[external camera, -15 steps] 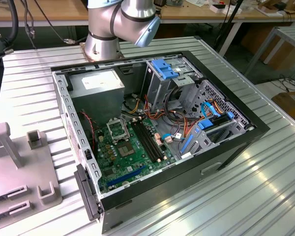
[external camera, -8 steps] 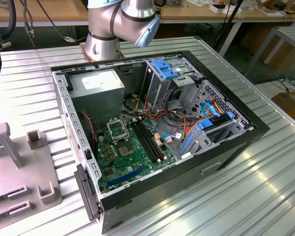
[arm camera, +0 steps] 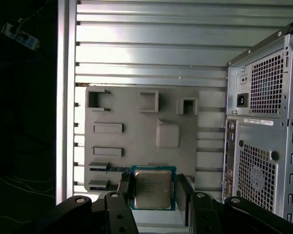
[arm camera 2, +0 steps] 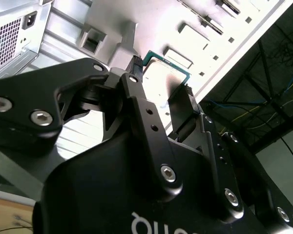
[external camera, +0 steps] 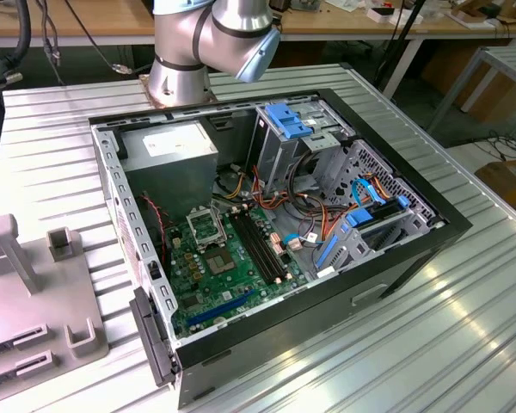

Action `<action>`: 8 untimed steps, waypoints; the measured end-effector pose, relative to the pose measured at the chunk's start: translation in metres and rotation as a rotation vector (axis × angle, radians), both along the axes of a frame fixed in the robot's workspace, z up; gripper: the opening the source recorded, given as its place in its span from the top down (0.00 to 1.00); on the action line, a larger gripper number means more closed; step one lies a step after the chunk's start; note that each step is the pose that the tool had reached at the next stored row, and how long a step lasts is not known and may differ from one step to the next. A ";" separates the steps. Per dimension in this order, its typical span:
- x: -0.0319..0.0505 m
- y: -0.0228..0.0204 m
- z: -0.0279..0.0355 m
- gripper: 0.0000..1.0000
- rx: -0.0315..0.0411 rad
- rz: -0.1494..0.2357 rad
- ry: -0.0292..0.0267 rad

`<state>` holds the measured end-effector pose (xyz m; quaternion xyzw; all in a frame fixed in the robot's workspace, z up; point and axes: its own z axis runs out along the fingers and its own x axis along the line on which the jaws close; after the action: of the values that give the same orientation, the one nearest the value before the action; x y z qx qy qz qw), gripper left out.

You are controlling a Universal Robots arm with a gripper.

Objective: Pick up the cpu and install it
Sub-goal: 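Pick up the cpu and move it towards the insertion slot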

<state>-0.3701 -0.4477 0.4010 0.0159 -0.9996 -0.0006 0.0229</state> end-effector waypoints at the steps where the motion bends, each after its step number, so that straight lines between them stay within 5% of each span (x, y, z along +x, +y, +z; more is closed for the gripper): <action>1: 0.0012 0.0000 0.0000 0.53 0.0001 0.000 -0.0001; 8: 0.0086 0.0000 -0.0001 0.53 0.0001 0.000 -0.0001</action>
<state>-0.3615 -0.4476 0.4009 0.0159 -0.9996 -0.0007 0.0229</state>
